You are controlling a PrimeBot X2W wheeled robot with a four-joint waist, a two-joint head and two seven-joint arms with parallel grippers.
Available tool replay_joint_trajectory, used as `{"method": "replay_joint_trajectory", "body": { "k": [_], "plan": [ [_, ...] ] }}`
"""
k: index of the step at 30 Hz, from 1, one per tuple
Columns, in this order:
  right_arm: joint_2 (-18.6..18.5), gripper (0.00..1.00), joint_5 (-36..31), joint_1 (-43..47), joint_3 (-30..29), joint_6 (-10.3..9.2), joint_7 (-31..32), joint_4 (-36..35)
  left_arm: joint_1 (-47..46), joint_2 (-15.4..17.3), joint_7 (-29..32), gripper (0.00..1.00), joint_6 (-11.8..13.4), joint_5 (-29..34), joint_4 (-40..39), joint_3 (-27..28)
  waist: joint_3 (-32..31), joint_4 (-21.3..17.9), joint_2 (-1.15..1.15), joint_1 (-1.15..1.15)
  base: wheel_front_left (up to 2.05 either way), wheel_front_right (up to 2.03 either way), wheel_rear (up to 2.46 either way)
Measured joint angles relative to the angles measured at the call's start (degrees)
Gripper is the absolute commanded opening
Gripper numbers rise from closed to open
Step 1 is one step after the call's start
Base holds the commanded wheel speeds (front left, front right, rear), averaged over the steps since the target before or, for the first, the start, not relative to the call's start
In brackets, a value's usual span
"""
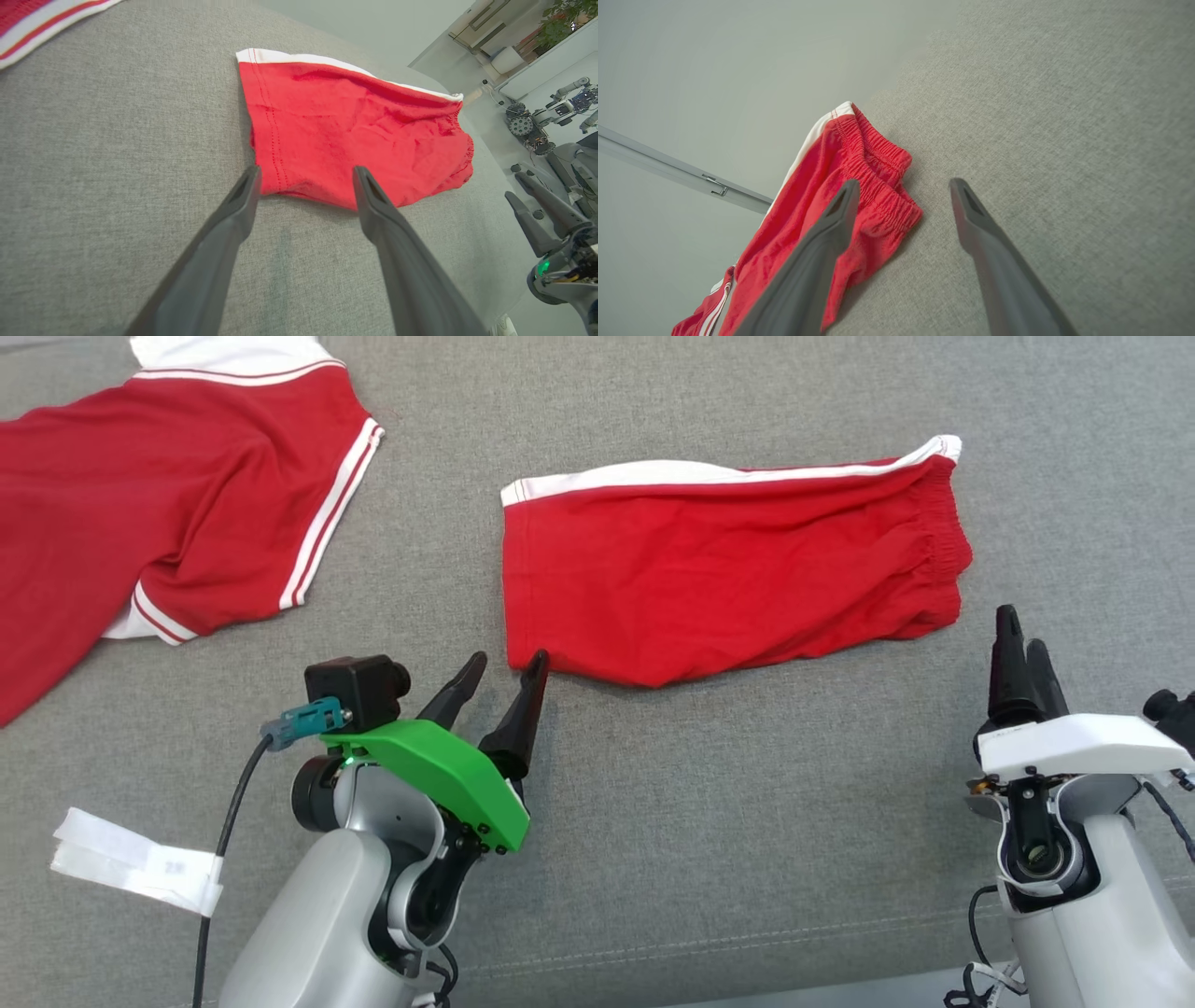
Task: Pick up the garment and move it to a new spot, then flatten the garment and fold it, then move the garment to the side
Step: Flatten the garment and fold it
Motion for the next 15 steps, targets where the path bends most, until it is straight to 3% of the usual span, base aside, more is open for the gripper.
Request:
{"method": "replay_joint_trajectory", "body": {
  "k": [6, 15],
  "plan": [
    [0.01, 1.0, 3.68, 0.07, 1.63, 1.35, 1.01, 0.03, 0.01, 0.0, -1.09, 1.0, 0.15, -0.02, -0.94, -0.2, -0.92, -0.11, 0.0, 0.0, 0.0, 0.0, 0.0],
    [0.0, 1.0, 9.13, -0.05, 3.47, 1.34, 2.02, 1.33, 0.01, 0.0, -1.43, 1.0, 0.93, 0.0, -3.08, -1.13, 0.6, 0.31, 0.0, 0.0, 0.0, 0.0, 0.0]
  ]
}}
